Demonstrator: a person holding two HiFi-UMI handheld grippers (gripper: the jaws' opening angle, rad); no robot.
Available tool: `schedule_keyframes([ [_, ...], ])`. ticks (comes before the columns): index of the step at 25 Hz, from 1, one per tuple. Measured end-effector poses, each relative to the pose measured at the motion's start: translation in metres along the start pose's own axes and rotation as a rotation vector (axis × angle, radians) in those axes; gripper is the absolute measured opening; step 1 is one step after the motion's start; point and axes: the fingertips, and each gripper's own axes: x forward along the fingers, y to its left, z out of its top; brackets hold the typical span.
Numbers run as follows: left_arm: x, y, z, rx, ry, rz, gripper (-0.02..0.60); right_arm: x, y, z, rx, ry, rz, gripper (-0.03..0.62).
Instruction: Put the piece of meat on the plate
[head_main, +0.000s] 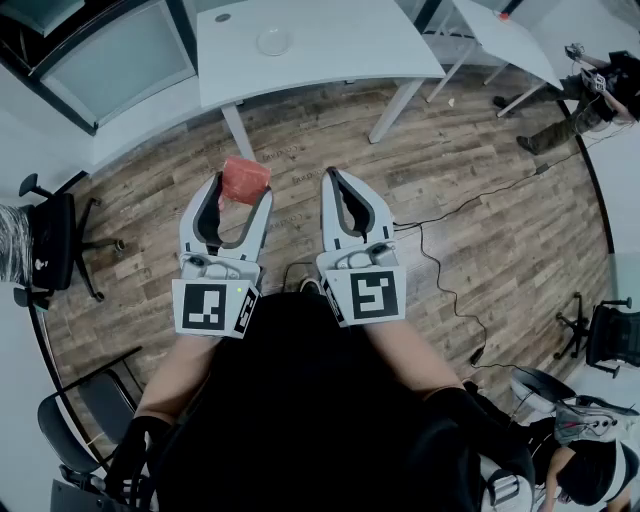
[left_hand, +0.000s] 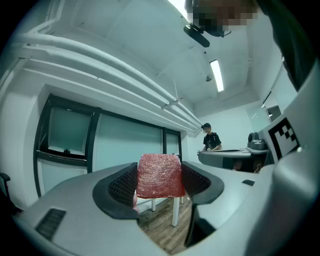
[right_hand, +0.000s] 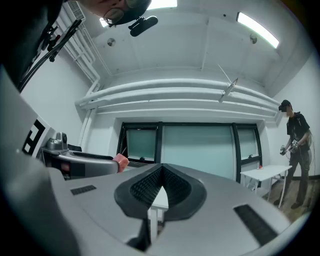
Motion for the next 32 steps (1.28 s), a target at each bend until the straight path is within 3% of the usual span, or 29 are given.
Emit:
schedule_keyframes([
  [15, 0.015, -0.021, -0.017, 0.014, 0.025, 0.045, 0.275, 0.001, -0.024, -0.021, 0.087, 0.004, 0.073, 0.003],
  [24, 0.056, 0.032, -0.029, -0.028, 0.018, 0.012, 0.275, 0.066, -0.020, -0.041, 0.084, 0.056, 0.067, 0.003],
  [32, 0.111, 0.116, -0.035, -0.066, -0.003, -0.039, 0.275, 0.166, -0.007, -0.057, 0.040, 0.106, 0.057, 0.003],
])
